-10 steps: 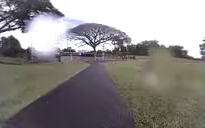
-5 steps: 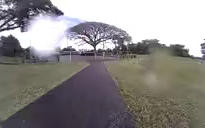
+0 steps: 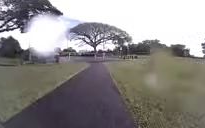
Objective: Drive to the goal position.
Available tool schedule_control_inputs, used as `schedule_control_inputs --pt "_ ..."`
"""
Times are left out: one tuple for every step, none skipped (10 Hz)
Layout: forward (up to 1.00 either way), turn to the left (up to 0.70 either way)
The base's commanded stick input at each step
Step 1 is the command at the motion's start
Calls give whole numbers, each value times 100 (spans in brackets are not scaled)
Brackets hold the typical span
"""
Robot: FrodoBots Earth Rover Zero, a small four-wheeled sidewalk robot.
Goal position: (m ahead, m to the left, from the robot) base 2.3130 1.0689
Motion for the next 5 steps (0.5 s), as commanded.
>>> schedule_control_inputs --pt "85 0" --pt "85 0" --pt "85 0" --pt "85 0" --pt "85 0"
